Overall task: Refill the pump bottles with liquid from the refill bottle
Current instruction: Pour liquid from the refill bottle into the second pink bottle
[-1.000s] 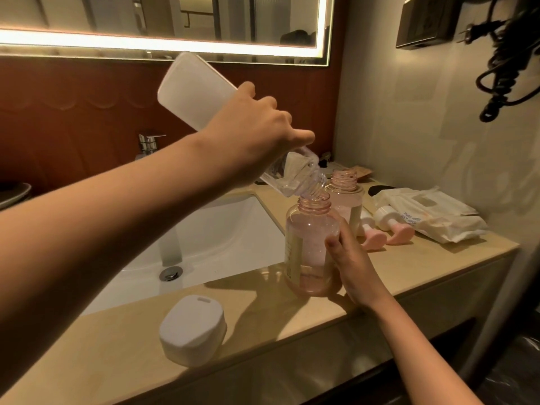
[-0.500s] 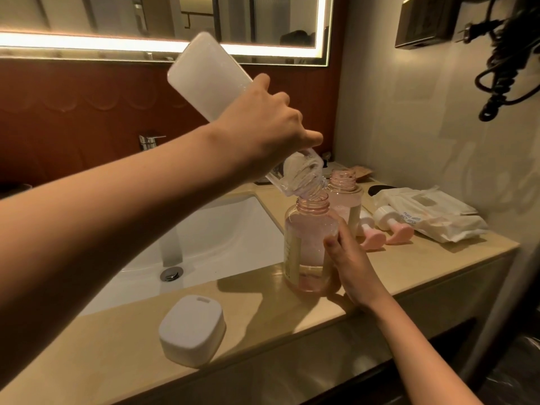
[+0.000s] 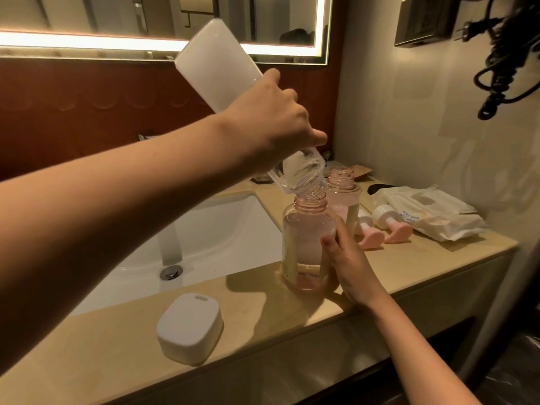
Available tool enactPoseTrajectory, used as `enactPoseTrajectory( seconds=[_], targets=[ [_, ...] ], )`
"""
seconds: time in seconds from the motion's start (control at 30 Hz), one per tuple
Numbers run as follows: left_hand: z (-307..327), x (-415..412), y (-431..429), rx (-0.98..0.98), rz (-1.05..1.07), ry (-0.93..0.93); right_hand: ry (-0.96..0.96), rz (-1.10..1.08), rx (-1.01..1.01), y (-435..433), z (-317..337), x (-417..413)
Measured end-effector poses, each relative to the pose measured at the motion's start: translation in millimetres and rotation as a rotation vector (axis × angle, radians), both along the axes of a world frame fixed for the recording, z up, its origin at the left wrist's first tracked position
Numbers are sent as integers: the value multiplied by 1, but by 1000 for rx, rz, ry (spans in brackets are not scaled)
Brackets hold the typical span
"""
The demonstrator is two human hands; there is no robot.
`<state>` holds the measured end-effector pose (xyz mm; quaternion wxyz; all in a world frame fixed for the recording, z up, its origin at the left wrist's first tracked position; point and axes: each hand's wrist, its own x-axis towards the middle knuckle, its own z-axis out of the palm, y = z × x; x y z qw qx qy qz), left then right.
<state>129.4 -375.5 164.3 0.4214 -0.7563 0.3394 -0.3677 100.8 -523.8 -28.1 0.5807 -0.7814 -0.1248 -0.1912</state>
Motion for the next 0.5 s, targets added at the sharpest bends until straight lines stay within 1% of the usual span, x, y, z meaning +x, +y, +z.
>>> enactPoseTrajectory(
  seconds=[0.23,0.5],
  targets=[
    [2,0,-6,53,14,-33,-13,-2,-1,-1,-1,1],
    [3,-1,-8,59,8,-37,14,0,12,0,-1,0]
  ],
)
